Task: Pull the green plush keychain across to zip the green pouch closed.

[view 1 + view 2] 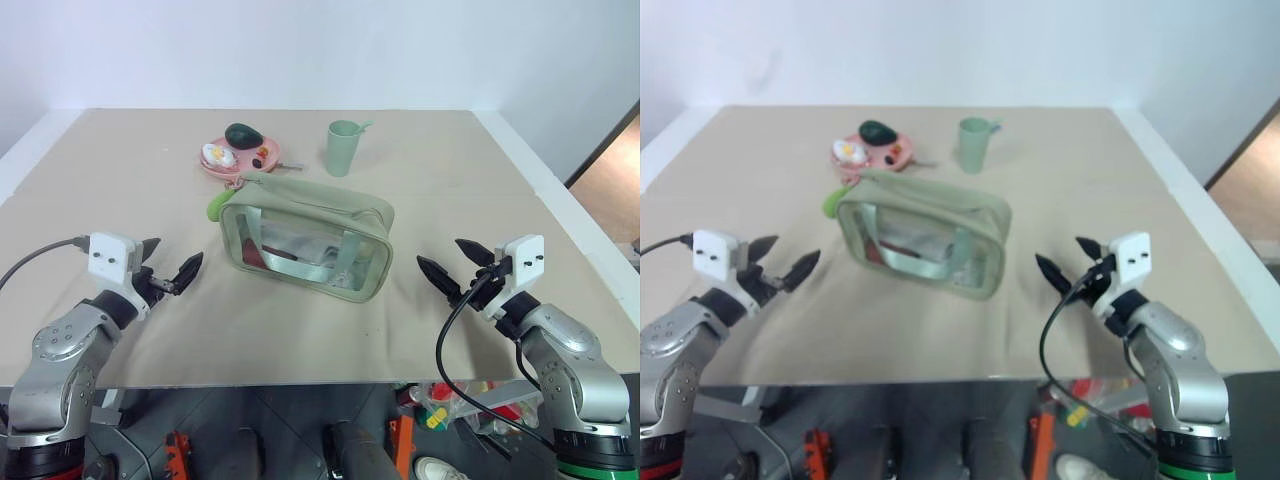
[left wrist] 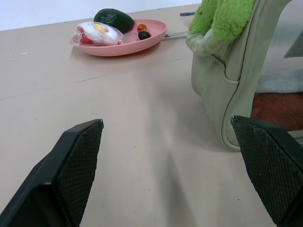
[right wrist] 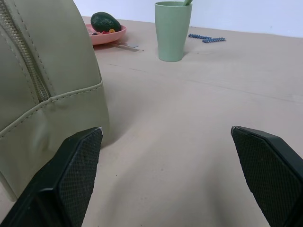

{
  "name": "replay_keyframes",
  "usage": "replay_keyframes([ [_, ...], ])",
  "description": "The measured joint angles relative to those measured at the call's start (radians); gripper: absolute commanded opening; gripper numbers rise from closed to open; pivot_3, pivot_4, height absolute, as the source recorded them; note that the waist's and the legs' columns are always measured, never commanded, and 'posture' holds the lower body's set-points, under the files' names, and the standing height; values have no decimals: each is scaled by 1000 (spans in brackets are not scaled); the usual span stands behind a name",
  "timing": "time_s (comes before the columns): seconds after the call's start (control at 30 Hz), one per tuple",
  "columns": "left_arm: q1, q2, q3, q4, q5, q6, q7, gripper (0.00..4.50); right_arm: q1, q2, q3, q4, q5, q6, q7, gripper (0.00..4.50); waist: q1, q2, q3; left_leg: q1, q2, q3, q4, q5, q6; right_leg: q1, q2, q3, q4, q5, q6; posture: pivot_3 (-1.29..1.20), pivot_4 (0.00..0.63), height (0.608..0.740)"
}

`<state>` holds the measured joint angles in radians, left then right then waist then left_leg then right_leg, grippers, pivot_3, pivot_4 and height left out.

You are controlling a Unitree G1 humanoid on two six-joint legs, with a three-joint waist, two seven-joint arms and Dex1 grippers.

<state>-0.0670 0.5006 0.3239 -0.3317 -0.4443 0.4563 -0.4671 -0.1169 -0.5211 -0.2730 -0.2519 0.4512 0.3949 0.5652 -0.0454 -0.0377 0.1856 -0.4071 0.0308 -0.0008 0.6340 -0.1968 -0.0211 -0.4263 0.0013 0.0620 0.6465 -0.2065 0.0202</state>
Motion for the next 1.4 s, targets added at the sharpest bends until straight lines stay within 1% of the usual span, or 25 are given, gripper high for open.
replay_keyframes([
  [0.13, 0, 3, 0, 0, -24, 4, -24, 4473, -4, -17, 5, 21, -5, -4, 29, 4500, 0, 0, 0, 0, 0, 0, 0, 0, 0, 0, 0, 0, 0, 0, 0, 0, 150, 740],
  [0.4, 33, 46, 0, -14, -110, 7, -143, 4473, -14, -19, 12, 51, -4, -5, 64, 4500, 0, 0, 0, 0, 0, 0, 0, 0, 0, 0, 0, 0, 0, 0, 0, 0, 150, 740],
  [0.53, 60, 123, -4, -73, -175, 35, -250, 4473, -14, -58, 11, 50, 36, 44, 111, 4500, -1, 0, 0, 0, 0, 1, 0, 0, 0, 0, 0, 1, 0, 0, 0, 0, 150, 740],
  [0.73, 61, 172, -13, -81, -194, 51, -317, 4473, -40, -73, -12, 50, 66, 67, 119, 4500, -1, 0, 0, 0, 0, 1, 0, 0, 0, -1, 0, 1, 0, 0, 0, 0, 150, 740],
  [0.8, 60, 192, -14, -116, -232, 80, -335, 4473, -98, -123, -52, 49, 120, 119, 119, 4500, -2, 2, 2, -1, 0, 2, 0, 0, 0, -3, -1, 2, 0, 0, 0, 0, 150, 740],
  [0.83, 58, 210, -21, -153, -263, 104, -349, 4473, -139, -181, -78, 46, 153, 156, 131, 4500, -1, 2, 2, -2, -1, 2, 0, 0, 0, -3, -1, 2, 0, 0, 0, 0, 150, 740],
  [0.9, 54, 242, -46, -210, -307, 141, -374, 4473, -204, -259, -104, 3, 205, 218, 152, 4500, -1, 2, 2, -1, -1, 2, 0, 0, 1, -3, -1, 2, 0, -1, 0, 0, 150, 740],
  [0.93, 48, 265, -70, -240, -345, 178, -388, 4473, -254, -288, -96, -48, 260, 277, 158, 4500, -2, 2, 2, -1, 0, 2, 0, -1, 1, -3, 0, 2, 0, -1, 0, 0, 150, 740],
  [1.03, 10, 279, -105, -278, -430, 249, -405, 4473, -316, -294, -41, -160, 378, 386, 167, 4500, -3, 0, 1, -1, 4, 0, -1, -2, 2, -2, 5, 1, 0, -2, -1, 0, 150, 740],
  [1.1, -21, 311, -130, -290, -476, 289, -419, 4473, -322, -293, 47, -245, 470, 476, 175, 4500, -2, 0, 2, -1, 6, -2, -1, -3, 1, -3, 9, 1, 0, -3, -3, 0, 150, 740],
  [1.17, -45, 315, -140, -293, -487, 299, -427, 4473, -322, -272, 99, -281, 512, 517, 168, 4500, -1, 0, 2, -1, 7, -2, -1, -3, 1, -3, 9, 1, 0, -3, -3, 0, 150, 740],
  [1.23, -83, 315, -166, -294, -491, 303, -436, 4473, -323, -229, 151, -288, 497, 508, 147, 4500, -1, 0, 1, -1, 6, -2, 0, -4, 1, -2, 9, 2, 0, -3, -3, 0, 150, 740],
  [1.3, -111, 315, -180, -296, -486, 301, -438, 4500, -328, -218, 209, -270, 420, 466, 140, 3935, -1, 0, 1, -1, 6, 0, 0, -4, 1, -2, 9, 3, 0, -3, -3, 0, 150, 740],
  [1.37, -124, 315, -196, -295, -474, 295, -438, 4500, -344, -208, 235, -225, 362, 437, 128, 3387, -2, 0, 1, -1, 6, 1, 1, -4, 1, -3, 9, 5, 0, -3, -3, 0, 150, 740],
  [1.4, -126, 314, -202, -295, -469, 292, -437, 4500, -354, -194, 238, -193, 336, 425, 120, 2947, -2, 0, 1, -1, 6, 2, 1, -4, 1, -3, 9, 6, 0, -3, -3, 0, 150, 740],
])
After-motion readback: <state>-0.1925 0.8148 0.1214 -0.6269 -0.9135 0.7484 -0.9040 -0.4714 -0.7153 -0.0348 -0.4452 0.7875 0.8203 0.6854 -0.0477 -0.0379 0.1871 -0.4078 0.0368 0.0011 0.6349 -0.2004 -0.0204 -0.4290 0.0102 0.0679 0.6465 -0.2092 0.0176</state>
